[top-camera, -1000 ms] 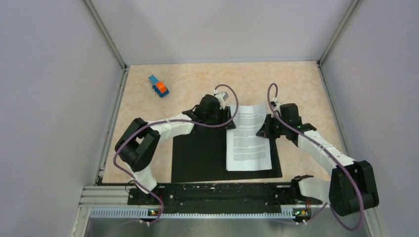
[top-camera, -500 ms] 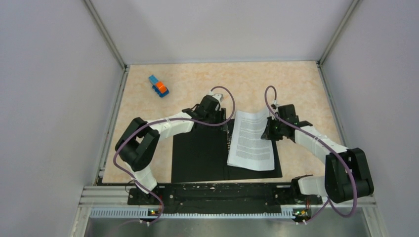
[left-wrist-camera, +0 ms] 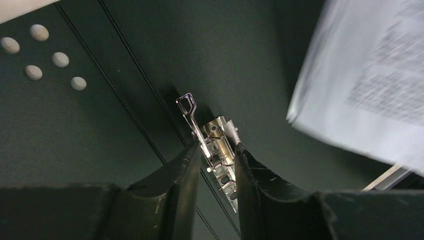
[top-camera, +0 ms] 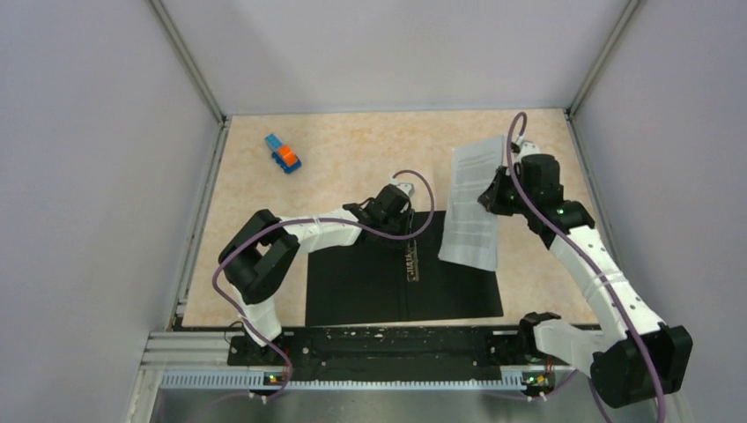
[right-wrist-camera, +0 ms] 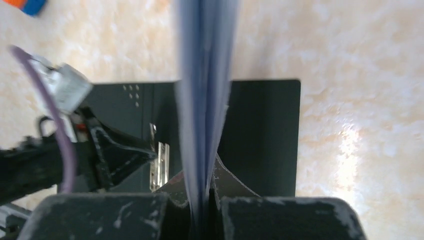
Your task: Put the files into the folder
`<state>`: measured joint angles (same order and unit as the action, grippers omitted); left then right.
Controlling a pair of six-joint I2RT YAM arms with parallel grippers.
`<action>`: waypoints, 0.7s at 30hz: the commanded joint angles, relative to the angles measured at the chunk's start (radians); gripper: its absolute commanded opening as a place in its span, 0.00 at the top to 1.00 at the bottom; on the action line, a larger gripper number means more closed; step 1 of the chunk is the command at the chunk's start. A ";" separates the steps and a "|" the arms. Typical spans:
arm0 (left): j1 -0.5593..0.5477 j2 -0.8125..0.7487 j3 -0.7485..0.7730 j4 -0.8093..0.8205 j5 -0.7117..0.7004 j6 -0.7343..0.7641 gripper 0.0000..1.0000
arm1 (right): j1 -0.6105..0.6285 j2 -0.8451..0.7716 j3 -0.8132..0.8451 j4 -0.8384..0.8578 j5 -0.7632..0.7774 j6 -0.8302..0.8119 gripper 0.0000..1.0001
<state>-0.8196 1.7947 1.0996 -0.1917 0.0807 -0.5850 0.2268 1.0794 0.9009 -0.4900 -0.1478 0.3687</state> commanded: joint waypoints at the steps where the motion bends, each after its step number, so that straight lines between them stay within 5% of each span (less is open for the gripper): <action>1: -0.007 0.014 0.028 0.024 -0.048 -0.018 0.65 | 0.001 -0.084 0.130 -0.058 0.076 0.014 1.00; 12: -0.009 0.048 0.024 -0.008 -0.127 0.004 0.71 | 0.011 -0.066 0.258 -0.044 -0.074 0.085 1.00; 21: 0.031 0.037 0.016 -0.040 -0.127 0.104 0.73 | 0.144 0.007 0.337 -0.012 -0.020 0.121 1.00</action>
<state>-0.8211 1.8111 1.1141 -0.1734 0.0048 -0.5617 0.3363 1.0634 1.1847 -0.5434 -0.1783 0.4568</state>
